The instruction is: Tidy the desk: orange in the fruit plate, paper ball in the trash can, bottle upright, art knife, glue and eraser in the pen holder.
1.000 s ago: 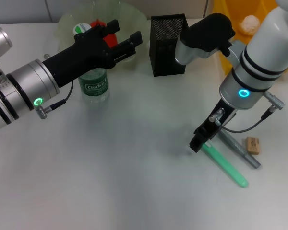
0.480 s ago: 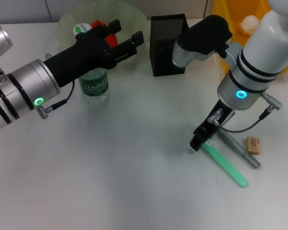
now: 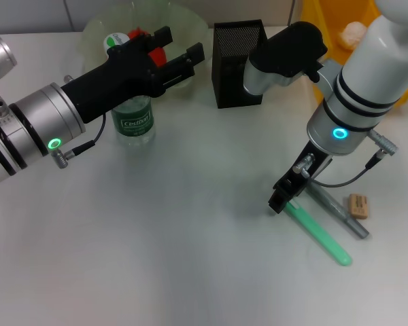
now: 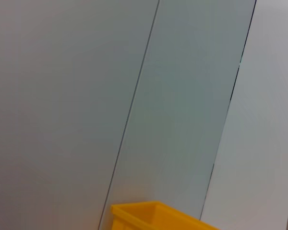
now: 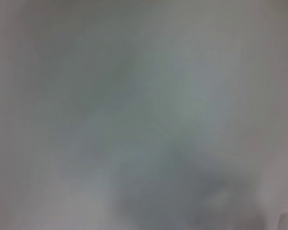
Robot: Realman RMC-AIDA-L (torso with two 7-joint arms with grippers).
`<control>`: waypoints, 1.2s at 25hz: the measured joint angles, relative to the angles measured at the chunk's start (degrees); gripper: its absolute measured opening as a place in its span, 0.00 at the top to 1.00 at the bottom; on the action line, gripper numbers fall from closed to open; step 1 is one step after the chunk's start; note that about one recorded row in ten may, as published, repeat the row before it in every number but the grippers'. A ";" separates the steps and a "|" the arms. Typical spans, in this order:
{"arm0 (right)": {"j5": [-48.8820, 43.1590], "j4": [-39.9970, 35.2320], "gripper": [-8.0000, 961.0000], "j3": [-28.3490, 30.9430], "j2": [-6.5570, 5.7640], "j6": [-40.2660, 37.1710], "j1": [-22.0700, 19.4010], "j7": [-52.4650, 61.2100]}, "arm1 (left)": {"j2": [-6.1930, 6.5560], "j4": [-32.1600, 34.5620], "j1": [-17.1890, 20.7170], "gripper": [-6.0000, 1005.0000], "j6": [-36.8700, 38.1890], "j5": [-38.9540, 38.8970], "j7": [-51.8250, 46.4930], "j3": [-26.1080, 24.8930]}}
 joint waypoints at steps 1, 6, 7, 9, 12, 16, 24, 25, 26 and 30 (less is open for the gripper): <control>0.00 0.03 0.48 -0.13 0.00 0.04 0.03 0.00 | 0.00 0.00 0.00 0.23 0.00 0.00 0.00 0.01; 0.00 0.36 0.50 -0.83 0.00 0.07 0.34 0.01 | 0.00 0.00 0.00 0.23 0.00 0.00 0.00 0.00; 0.00 0.66 0.51 -0.94 0.00 0.09 0.54 0.01 | 0.00 0.00 0.00 0.23 0.00 0.00 -0.01 0.00; 0.00 1.08 0.52 -1.13 0.00 0.16 0.83 0.02 | 0.00 0.00 0.00 0.23 0.00 0.00 0.00 0.00; 0.00 1.27 0.53 -1.32 0.00 0.26 1.10 0.02 | 0.00 0.00 0.00 0.23 0.00 0.00 -0.01 -0.03; 0.00 1.35 0.56 -1.44 0.00 0.26 1.29 0.02 | 0.00 0.00 -0.01 0.23 0.00 0.00 -0.01 -0.09; 0.00 1.35 0.62 -1.47 0.00 0.17 1.34 0.24 | 0.00 0.00 -0.16 0.23 0.00 0.00 -0.01 -0.18; 0.00 1.36 0.63 -1.47 0.00 0.08 1.36 0.35 | 0.00 0.00 -0.16 0.23 0.00 0.00 -0.01 -0.18; 0.00 1.36 0.64 -1.47 0.00 0.02 1.38 0.44 | 0.00 0.00 -0.17 0.23 0.00 0.00 -0.03 -0.18; 0.00 1.37 0.66 -1.46 0.00 -0.08 1.41 0.52 | 0.00 0.00 -0.18 0.23 0.02 0.00 -0.08 -0.18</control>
